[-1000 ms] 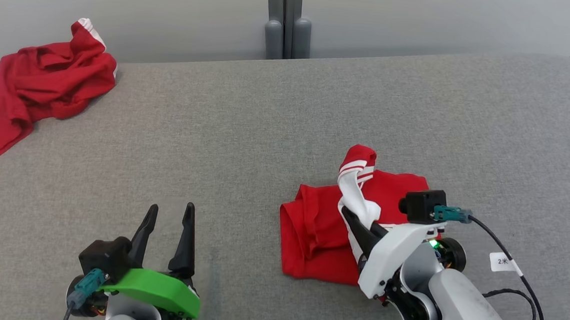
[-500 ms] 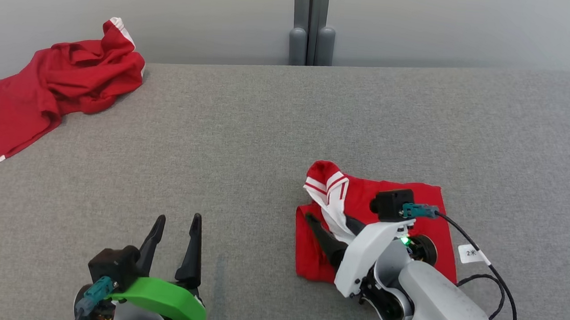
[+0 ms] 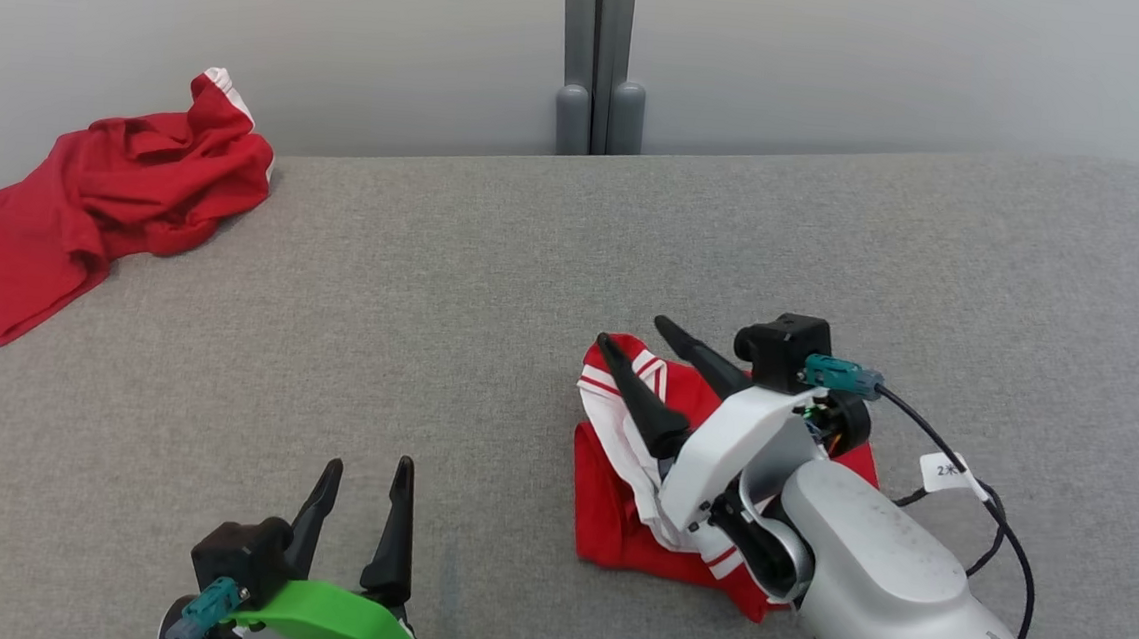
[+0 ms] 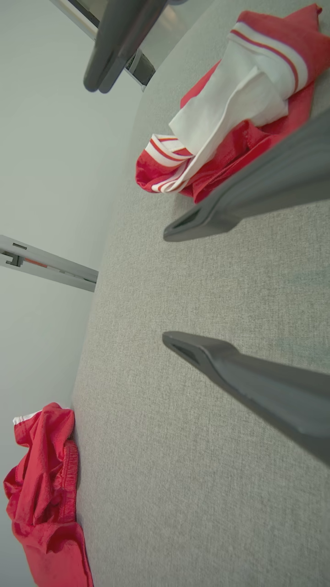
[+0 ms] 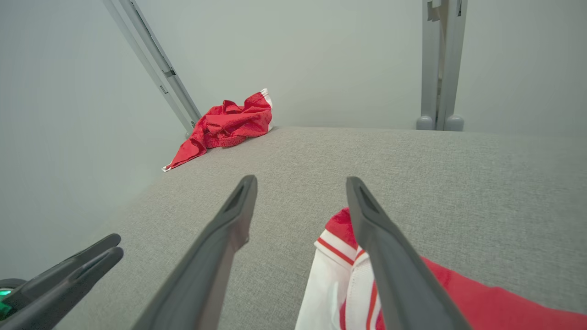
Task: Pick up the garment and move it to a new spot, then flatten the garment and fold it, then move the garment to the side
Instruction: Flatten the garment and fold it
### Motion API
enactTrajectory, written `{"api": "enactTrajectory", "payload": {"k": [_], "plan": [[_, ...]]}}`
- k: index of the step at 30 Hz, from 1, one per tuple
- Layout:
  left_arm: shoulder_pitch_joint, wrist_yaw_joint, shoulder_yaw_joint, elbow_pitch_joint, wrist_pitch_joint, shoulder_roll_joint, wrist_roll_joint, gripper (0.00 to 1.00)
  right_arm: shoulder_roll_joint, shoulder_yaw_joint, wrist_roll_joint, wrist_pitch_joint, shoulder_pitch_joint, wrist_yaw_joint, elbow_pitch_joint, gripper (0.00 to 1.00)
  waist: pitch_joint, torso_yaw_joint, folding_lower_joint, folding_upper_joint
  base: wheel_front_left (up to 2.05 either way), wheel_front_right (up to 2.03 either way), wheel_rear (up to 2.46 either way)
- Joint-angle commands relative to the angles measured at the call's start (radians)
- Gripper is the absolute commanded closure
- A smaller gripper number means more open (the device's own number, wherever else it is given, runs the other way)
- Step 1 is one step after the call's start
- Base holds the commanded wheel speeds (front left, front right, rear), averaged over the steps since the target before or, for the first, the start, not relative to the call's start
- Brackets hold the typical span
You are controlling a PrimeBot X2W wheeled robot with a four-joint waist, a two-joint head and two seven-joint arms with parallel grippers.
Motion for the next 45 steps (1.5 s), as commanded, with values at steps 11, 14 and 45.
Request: {"api": "enactTrajectory", "payload": {"k": [11,14,45], "plan": [[0.033,0.017,0.008,-0.021,-0.006,0.02,-0.001,0.0,-0.009,-0.36,-0.35,-0.061,0.133,-0.001,0.019,0.0,-0.016,-0.039,0.0,0.0,0.0,0.0,0.0],[0.036,0.027,0.014,-0.035,-0.007,0.026,0.005,0.0,-0.011,-0.457,-0.441,-0.051,0.208,-0.001,-0.036,0.21,-0.015,-0.05,0.0,0.0,0.0,0.0,0.0],[0.021,0.046,0.046,-0.063,-0.006,0.05,-0.017,0.0,-0.004,-0.27,-0.44,0.03,0.37,-0.001,-0.105,1.0,0.013,-0.009,0.0,0.0,0.0,0.0,0.0]]}}
